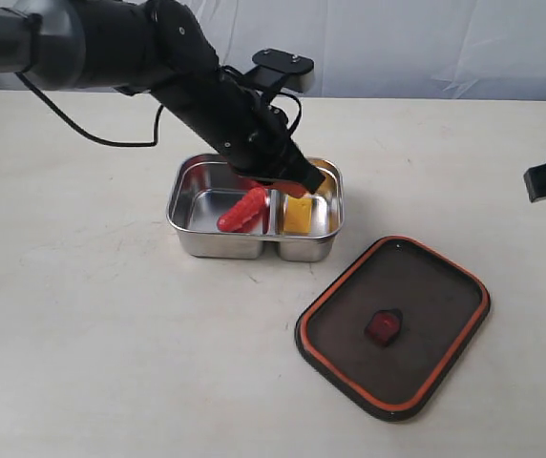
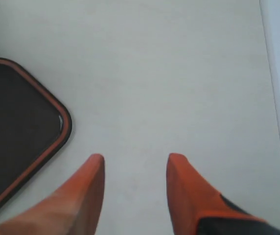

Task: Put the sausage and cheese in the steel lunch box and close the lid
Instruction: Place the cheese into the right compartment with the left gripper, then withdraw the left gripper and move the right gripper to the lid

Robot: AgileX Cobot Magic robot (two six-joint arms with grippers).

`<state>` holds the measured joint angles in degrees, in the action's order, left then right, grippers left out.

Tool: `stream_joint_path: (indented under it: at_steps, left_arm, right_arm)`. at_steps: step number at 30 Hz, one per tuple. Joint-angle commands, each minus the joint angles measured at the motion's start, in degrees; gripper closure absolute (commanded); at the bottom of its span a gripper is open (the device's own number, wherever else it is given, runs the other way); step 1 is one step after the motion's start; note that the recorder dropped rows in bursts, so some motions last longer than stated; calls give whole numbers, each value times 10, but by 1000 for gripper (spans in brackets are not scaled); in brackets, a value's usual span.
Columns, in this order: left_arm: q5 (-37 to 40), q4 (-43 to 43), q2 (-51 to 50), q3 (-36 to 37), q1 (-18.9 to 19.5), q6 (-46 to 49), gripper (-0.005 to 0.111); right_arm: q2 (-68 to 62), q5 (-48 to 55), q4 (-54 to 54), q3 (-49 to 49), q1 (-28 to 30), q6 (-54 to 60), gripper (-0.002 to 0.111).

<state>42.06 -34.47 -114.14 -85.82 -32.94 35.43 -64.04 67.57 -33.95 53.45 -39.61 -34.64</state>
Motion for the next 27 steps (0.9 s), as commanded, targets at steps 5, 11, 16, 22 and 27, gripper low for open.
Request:
stream_joint_path:
  at_steps: [5, 11, 16, 22, 27]
  left_arm:
    - [-15, 94, 147, 93, -2, -71, 107]
    - [-37, 109, 267, 196, -2, -71, 107]
    - [-37, 131, 353, 276, -2, -79, 107]
    - [-38, 138, 428, 326, -2, -93, 107]
    - [-37, 136, 462, 342, -2, -98, 107]
  right_arm:
    - [-9, 4, 15, -1, 2, 13, 68]
    - [-55, -55, 21, -1, 17, 2, 82]
    - [-116, -109, 57, -1, 106, 6, 90]
    - [-191, -177, 169, -1, 198, 122, 71]
    - [-260, -190, 245, -1, 212, 176, 69]
